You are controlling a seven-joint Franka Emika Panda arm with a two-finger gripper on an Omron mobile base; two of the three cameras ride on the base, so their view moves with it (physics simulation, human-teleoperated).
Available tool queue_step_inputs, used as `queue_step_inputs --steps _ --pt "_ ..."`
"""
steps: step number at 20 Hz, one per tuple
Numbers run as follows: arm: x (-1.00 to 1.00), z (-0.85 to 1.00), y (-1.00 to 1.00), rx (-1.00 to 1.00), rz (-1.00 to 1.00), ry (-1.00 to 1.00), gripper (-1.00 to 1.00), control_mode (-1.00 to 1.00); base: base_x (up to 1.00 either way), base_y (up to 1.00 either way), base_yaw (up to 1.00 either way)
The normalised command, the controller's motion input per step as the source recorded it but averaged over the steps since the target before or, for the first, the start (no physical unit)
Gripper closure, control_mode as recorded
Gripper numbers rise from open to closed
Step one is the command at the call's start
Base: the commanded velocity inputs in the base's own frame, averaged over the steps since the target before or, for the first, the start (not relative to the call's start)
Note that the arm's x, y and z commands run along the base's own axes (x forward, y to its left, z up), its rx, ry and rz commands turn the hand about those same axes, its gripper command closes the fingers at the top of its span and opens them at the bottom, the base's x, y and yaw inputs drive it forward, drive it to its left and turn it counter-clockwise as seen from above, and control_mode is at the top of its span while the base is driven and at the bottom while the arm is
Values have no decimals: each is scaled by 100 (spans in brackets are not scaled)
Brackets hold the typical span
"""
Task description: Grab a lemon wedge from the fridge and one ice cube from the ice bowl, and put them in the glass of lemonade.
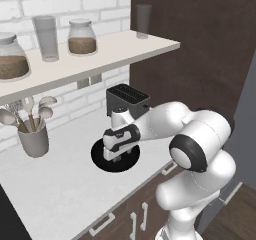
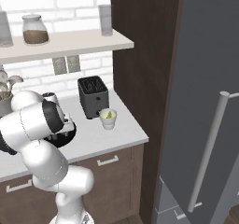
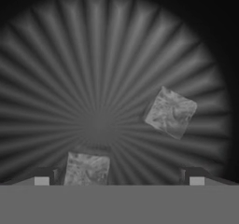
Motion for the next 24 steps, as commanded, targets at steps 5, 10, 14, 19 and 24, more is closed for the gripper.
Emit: queue_step_inputs --steps 5,10,14,19,24 --pt "0 0 0 0 0 0 -100 -100 0 0 0" --pt "0 0 0 0 0 0 -100 -100 0 0 0" --pt "1 -4 0 0 0 -1 -100 -100 0 0 0" --pt "1 -18 0 0 0 -1 -100 -100 0 0 0" --pt "0 -11 0 1 0 0 -100 -100 0 0 0"
